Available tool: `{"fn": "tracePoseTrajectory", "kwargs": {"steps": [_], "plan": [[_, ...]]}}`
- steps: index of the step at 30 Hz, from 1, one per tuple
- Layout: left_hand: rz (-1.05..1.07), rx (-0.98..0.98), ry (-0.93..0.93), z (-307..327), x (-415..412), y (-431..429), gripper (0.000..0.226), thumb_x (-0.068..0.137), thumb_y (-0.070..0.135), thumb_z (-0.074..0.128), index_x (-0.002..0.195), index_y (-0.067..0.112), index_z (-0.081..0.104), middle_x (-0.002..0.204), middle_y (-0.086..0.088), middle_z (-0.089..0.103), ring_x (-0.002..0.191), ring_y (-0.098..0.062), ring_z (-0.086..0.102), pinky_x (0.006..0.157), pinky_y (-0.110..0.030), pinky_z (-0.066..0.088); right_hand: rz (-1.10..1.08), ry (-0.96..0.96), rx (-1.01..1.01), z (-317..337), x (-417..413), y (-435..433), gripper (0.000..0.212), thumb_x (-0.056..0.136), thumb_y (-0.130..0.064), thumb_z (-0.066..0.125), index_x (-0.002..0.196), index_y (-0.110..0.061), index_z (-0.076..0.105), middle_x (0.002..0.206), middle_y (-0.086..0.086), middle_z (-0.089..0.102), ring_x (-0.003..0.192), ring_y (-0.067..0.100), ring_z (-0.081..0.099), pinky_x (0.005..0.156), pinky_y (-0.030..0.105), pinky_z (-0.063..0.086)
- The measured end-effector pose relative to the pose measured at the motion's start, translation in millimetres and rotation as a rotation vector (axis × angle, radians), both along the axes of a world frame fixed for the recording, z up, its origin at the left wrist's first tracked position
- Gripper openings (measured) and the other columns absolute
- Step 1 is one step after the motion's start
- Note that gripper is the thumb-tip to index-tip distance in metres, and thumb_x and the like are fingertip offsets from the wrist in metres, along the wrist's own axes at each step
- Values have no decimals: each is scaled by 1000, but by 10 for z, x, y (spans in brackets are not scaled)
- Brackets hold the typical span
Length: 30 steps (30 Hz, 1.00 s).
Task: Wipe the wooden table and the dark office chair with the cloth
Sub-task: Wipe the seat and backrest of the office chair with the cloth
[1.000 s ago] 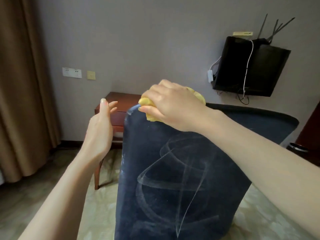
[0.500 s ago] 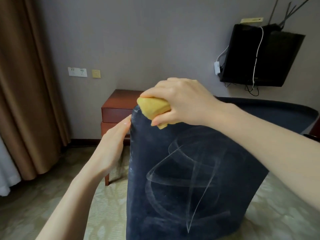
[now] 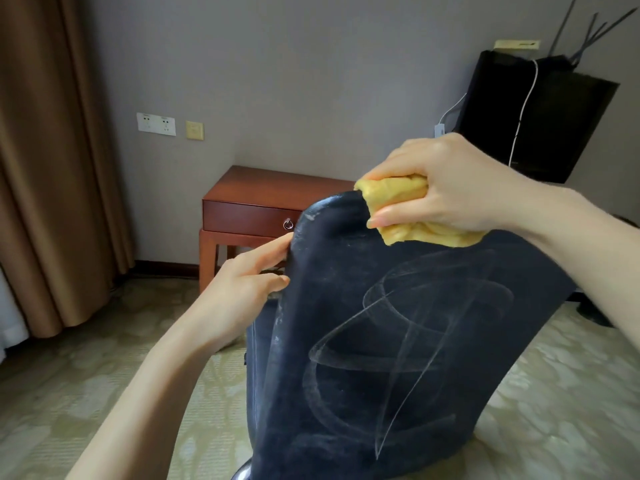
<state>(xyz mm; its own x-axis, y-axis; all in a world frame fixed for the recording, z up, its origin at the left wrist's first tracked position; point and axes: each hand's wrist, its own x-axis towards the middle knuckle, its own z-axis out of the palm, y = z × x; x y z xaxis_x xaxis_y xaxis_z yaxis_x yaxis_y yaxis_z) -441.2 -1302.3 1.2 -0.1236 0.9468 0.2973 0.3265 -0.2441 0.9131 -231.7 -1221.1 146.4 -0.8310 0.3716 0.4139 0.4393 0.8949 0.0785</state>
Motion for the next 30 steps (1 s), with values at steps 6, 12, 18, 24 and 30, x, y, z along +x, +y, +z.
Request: {"fn": "tracePoseTrajectory", "kwargs": {"steps": [6, 12, 18, 24, 30], "plan": [[-91, 11, -298, -88, -55, -29, 59, 89, 12, 48, 143, 28, 32, 130, 19, 50, 124, -4, 48, 84, -7, 37, -23, -231, -57, 48, -447, -100, 50, 68, -65, 57, 105, -33, 67, 98, -12, 66, 93, 10, 57, 82, 30, 49], [61, -1, -261, -153, -144, 27, 64, 70, 14, 38, 134, 19, 48, 123, 7, 63, 117, -2, 54, 85, -11, 41, -6, -644, 401, -156, -971, -305, 38, 87, -58, 54, 79, -22, 47, 68, -6, 42, 75, 22, 49, 65, 33, 42], [258, 16, -282, -236, -209, -190, 62, 71, 13, 36, 125, 34, 55, 113, 24, 62, 121, -9, 47, 106, -37, 27, 11, -882, 800, -753, -1215, -268, 32, 97, -41, 48, 108, -17, 66, 100, -1, 60, 96, 18, 53, 72, 28, 32], [263, 81, -209, -118, -178, -160, 55, 85, 2, 35, 125, 33, 55, 123, 13, 60, 116, 0, 50, 92, -17, 34, 117, -987, 1261, -1195, -960, -84, 40, 104, -25, 33, 134, -2, 46, 139, 12, 46, 131, 30, 37, 114, 44, 21], [322, 140, -220, -70, -141, -117, 51, 93, 3, 30, 126, 35, 51, 127, 14, 56, 117, -2, 48, 83, -12, 32, 105, -772, 1311, -906, -627, -9, 58, 104, -45, 15, 143, -5, 33, 147, 11, 39, 138, 31, 31, 116, 45, 17]]}}
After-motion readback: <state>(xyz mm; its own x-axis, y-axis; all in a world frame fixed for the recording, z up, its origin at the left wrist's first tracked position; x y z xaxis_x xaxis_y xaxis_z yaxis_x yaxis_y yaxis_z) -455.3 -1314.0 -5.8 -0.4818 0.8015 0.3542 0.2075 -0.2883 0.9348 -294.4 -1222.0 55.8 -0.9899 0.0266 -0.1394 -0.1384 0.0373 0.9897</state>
